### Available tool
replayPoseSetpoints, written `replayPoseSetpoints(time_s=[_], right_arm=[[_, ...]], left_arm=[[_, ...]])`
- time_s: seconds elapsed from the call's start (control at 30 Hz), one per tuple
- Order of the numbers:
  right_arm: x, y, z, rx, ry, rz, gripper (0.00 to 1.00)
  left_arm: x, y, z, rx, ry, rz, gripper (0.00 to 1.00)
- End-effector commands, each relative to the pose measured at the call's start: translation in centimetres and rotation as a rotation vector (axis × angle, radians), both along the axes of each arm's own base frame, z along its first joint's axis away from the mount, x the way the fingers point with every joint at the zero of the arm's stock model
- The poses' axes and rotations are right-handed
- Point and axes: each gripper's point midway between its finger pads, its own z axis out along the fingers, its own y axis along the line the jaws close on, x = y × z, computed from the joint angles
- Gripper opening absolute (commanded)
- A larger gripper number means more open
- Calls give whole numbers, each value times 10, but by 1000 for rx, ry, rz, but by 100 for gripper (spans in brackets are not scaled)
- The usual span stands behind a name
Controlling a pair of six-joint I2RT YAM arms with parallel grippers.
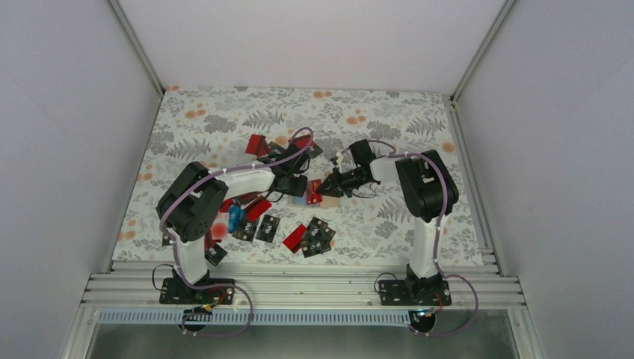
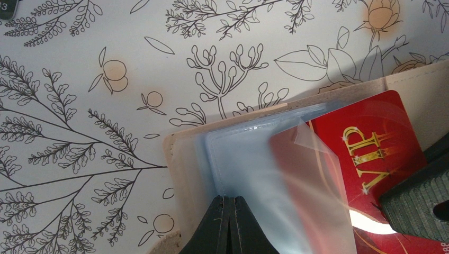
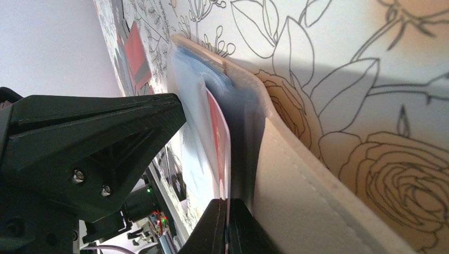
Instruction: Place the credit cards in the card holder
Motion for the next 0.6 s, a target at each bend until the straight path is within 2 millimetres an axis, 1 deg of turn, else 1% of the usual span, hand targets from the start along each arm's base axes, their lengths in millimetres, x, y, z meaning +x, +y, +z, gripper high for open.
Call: replayPoseSetpoints(time_s=[0.0, 0.3, 0.57], right_arm=[[3, 1, -19, -61, -24, -14, 4], [-9, 10, -21, -43, -13, -19, 4], [-12, 13, -24, -74, -5, -63, 4]], left_arm=[[-21, 21, -20, 73, 85, 19, 2], [-28, 27, -26, 69, 118, 66, 2], [-36, 30, -28, 50, 144, 106, 2]])
